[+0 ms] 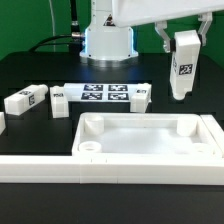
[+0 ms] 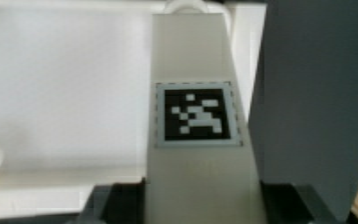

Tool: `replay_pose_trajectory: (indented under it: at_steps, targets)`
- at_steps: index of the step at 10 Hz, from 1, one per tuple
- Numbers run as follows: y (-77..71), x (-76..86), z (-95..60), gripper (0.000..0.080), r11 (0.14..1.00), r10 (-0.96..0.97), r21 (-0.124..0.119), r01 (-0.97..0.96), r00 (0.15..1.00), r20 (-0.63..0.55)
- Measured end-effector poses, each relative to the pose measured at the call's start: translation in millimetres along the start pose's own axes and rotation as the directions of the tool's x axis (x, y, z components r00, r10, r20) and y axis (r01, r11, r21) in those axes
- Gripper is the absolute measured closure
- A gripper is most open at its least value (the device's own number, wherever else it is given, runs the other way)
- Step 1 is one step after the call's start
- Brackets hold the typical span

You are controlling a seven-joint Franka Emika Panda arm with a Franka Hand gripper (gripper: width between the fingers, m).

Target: Assemble desk

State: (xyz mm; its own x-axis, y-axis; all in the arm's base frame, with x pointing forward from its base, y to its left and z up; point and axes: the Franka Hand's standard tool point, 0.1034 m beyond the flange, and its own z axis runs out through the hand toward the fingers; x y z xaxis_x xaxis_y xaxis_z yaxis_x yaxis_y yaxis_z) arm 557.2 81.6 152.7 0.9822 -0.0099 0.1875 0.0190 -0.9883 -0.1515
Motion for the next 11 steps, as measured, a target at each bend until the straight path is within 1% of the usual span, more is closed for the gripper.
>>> replay_pose_trajectory:
  at_steps: [1,2,3,4,5,7,8,9,10,11]
  targets:
    - [-0.2,8.7,-3.1,0.0509,1.0,-0.001,-0.002,0.001,0.999,-0.037]
    - [0.1,22.1,-8.1,0.0509,1.0,-0.003,-0.008,0.002,0.994,-0.106]
    - [0.0,29.8,-10.0,0.0509,1.0,-0.006,-0.012,0.004,0.988,-0.155]
    - [2.8,29.9,-9.3,0.0509,1.0,-0.013,-0.025,0.007,0.974,-0.227]
    - [3.4,24.8,-6.1,0.0509,1.0,-0.012,-0.026,0.007,0.977,-0.214]
    - [3.2,25.7,-6.1,0.0509,1.0,-0.012,-0.025,0.007,0.977,-0.212]
    - [0.1,33.0,-4.4,0.0509,0.999,-0.025,-0.025,0.02,0.976,-0.218]
    - [-4.1,44.5,-3.4,0.0509,0.999,-0.041,-0.023,0.036,0.973,-0.229]
    - [-4.9,50.5,-4.8,0.0509,0.999,-0.044,-0.022,0.04,0.971,-0.236]
    - [-2.6,49.5,-4.6,0.0509,0.999,-0.043,-0.028,0.037,0.963,-0.267]
